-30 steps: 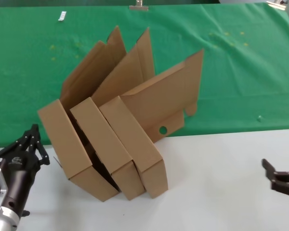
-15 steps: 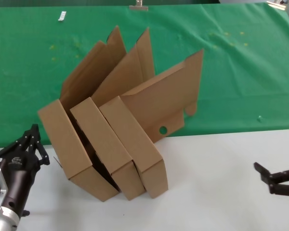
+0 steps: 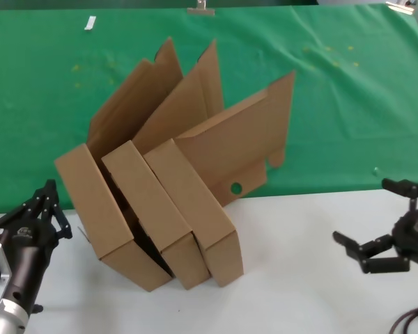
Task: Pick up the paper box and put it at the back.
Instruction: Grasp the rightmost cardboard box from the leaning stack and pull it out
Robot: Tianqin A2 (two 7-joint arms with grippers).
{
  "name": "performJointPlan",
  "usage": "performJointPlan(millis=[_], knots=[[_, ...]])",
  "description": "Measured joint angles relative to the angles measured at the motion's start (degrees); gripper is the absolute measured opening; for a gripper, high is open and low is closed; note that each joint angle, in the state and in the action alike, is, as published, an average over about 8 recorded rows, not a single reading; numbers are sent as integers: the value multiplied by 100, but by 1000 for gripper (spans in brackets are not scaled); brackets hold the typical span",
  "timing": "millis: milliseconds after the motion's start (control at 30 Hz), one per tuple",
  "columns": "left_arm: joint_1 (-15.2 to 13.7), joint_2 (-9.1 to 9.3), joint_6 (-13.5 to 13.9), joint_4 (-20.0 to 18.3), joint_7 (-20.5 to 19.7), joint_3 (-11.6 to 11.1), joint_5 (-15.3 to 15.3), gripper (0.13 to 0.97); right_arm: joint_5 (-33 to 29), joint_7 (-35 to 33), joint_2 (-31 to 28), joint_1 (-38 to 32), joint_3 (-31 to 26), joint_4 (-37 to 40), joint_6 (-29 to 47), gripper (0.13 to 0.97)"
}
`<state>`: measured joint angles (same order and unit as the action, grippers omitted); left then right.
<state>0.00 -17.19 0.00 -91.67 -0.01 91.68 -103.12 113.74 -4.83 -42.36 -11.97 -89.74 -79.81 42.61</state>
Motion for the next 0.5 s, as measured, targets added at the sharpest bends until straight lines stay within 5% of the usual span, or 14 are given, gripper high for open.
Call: performJointPlan(millis=[500], knots=[[0,0,0,0,-3,0,1,144,-87,-916,728,-2118,-967,2492,1970,966]])
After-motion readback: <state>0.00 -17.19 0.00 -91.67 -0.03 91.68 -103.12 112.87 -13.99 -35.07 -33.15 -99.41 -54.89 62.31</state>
